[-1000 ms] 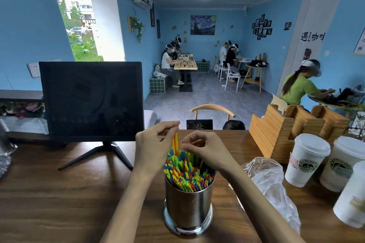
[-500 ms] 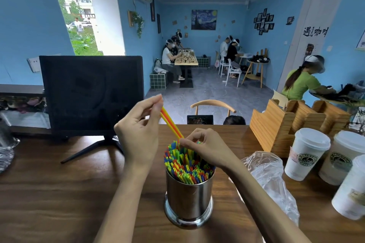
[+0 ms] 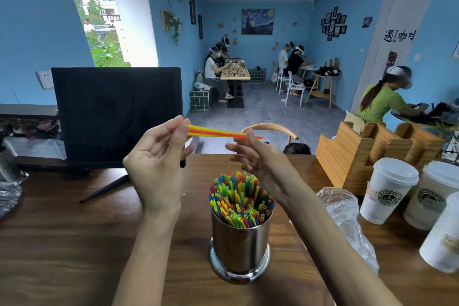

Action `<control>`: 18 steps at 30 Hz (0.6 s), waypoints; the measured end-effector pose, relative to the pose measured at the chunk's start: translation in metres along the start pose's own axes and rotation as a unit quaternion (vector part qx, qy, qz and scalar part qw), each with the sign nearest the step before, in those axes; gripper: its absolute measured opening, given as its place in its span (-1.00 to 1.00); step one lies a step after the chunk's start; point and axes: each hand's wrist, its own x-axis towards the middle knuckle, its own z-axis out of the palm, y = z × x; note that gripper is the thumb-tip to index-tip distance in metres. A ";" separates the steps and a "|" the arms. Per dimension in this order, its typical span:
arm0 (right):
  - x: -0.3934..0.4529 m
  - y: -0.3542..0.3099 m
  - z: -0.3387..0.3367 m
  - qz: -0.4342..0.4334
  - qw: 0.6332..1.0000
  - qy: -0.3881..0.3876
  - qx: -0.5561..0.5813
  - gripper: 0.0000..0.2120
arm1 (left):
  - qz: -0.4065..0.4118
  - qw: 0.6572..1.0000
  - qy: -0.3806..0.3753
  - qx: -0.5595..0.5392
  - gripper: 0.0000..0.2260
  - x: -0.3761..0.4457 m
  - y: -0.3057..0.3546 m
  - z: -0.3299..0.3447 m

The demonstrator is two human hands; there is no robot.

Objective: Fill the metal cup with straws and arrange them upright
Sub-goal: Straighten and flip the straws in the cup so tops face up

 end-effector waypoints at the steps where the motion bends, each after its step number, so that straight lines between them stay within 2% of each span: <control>1: 0.001 -0.005 0.000 0.019 0.997 0.011 0.074 -0.61 | -0.022 1.000 -0.020 -0.004 -0.88 0.000 -0.001 -0.002; 4: 0.005 -0.015 -0.002 0.046 0.977 0.037 0.204 -0.79 | -0.061 0.995 -0.079 0.015 -0.84 -0.002 -0.006 -0.007; 7: 0.008 -0.019 -0.005 0.025 0.977 0.059 0.205 -0.83 | -0.099 0.985 -0.141 0.031 -0.83 -0.003 -0.012 -0.013; 13: 0.012 -0.023 -0.018 -0.068 0.993 0.100 -0.017 -0.73 | -0.153 0.929 -0.317 0.111 -0.83 -0.001 -0.034 -0.026; 16: 0.008 -0.030 -0.021 -0.149 0.968 0.126 -0.160 -0.77 | -0.165 0.887 -0.394 0.177 -0.77 0.002 -0.047 -0.031; 18: 0.007 -0.033 -0.021 -0.195 0.943 0.140 -0.228 -0.86 | -0.163 0.879 -0.399 0.206 -0.76 0.002 -0.056 -0.032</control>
